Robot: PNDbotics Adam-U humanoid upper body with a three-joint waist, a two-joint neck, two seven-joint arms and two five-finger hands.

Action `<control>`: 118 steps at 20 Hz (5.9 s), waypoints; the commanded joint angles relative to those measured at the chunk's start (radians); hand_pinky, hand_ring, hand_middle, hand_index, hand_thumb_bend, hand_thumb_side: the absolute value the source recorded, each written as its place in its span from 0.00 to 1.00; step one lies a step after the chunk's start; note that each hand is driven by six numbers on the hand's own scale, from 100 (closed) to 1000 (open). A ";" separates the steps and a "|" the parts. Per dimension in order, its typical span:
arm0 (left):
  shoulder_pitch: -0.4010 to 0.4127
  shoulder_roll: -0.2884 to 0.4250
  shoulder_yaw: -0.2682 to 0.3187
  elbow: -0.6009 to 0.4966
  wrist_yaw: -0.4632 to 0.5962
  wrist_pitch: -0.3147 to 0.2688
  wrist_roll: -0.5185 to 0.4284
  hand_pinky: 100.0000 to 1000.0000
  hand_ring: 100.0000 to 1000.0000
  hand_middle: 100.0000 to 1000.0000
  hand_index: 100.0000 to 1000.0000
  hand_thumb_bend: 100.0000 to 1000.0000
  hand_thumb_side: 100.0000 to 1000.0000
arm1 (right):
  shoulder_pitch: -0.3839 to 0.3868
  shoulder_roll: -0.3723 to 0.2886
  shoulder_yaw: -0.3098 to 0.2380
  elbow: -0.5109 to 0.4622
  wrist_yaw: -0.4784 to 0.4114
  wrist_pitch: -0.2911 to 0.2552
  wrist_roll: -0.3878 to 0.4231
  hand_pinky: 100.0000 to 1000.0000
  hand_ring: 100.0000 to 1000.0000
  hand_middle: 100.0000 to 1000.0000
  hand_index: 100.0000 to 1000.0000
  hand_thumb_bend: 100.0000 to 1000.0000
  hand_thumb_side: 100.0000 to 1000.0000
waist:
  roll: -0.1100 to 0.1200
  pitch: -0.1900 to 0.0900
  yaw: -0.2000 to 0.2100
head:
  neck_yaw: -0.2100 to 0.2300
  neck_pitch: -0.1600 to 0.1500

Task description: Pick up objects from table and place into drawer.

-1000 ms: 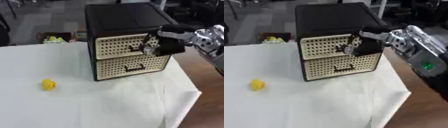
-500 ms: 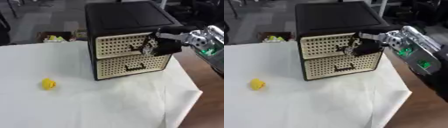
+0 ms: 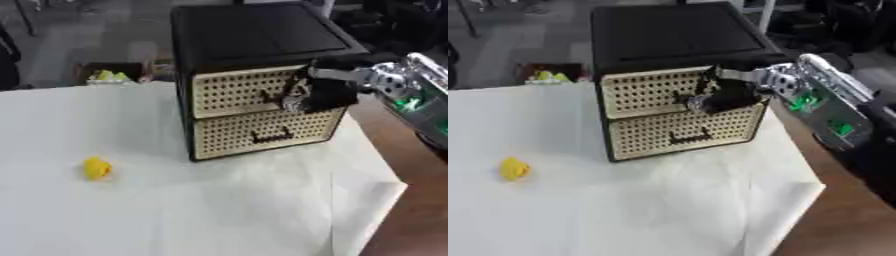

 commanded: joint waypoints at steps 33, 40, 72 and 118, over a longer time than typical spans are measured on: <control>-0.017 0.020 0.002 -0.018 0.002 -0.004 0.000 0.76 0.88 0.85 0.90 0.00 1.00 | 0.001 -0.036 0.024 0.024 -0.103 0.037 0.066 0.00 0.00 0.00 0.74 0.11 0.97 | -0.009 -0.021 0.000 | -0.001 -0.013; -0.017 0.025 0.001 -0.018 0.001 -0.003 -0.002 0.76 0.88 0.85 0.90 0.00 1.00 | -0.004 -0.062 0.035 0.007 -0.184 0.099 0.076 0.00 0.00 0.00 0.74 0.06 1.00 | -0.015 -0.030 -0.002 | -0.003 -0.007; -0.022 0.033 0.004 -0.018 -0.002 -0.007 0.001 0.76 0.88 0.85 0.90 0.00 1.00 | 0.095 -0.132 0.053 -0.060 -0.316 0.164 0.117 0.00 0.00 0.00 0.74 0.04 1.00 | -0.021 -0.043 -0.004 | -0.005 0.003; -0.021 0.029 0.006 -0.018 -0.002 -0.008 -0.002 0.76 0.88 0.86 0.90 0.00 1.00 | 0.097 -0.116 0.091 -0.142 -0.415 0.245 0.094 0.00 0.00 0.00 0.74 0.06 1.00 | -0.002 -0.079 -0.024 | 0.063 0.032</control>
